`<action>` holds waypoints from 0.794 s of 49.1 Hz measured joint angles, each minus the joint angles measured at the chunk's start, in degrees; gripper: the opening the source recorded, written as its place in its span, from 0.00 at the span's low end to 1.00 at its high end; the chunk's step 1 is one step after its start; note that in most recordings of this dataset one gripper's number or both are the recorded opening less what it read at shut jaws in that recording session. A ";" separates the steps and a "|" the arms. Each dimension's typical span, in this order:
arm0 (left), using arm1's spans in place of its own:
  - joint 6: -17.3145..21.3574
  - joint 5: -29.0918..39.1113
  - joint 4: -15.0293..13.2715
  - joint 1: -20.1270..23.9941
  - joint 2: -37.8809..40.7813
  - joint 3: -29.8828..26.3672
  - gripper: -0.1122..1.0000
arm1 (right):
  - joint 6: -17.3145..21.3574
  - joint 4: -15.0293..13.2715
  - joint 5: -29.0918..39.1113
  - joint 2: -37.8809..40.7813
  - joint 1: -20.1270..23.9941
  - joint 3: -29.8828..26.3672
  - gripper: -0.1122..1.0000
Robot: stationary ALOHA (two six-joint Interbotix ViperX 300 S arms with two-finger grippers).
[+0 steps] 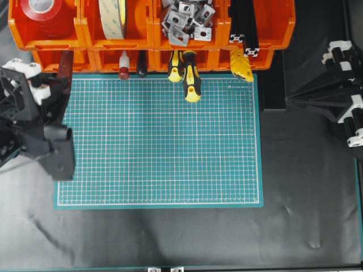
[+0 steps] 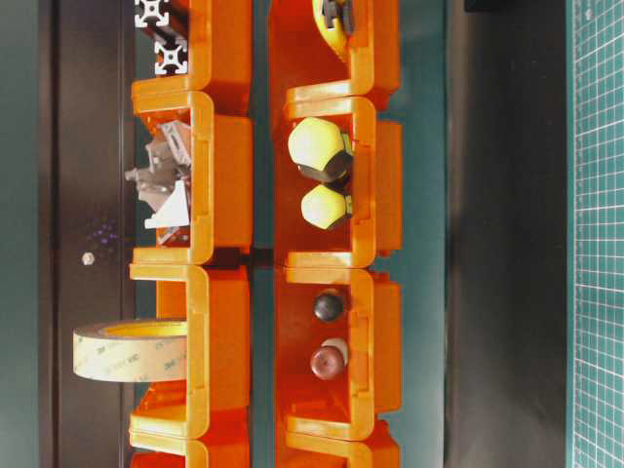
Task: Pick scraper from container rack with left arm.
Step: 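Close the left gripper on the scraper's brown handle and pull it out, then carry the scraper with the left gripper over the mat center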
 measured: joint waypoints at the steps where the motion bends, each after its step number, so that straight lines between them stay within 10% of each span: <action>1: 0.53 0.53 0.00 -0.44 0.00 -0.53 0.33 | 0.00 0.00 -0.18 -0.09 0.00 0.18 0.11; 39: 11.43 16.00 -0.09 -20.83 4.48 -29.09 0.28 | 0.44 0.09 -0.62 -2.20 0.00 0.44 0.11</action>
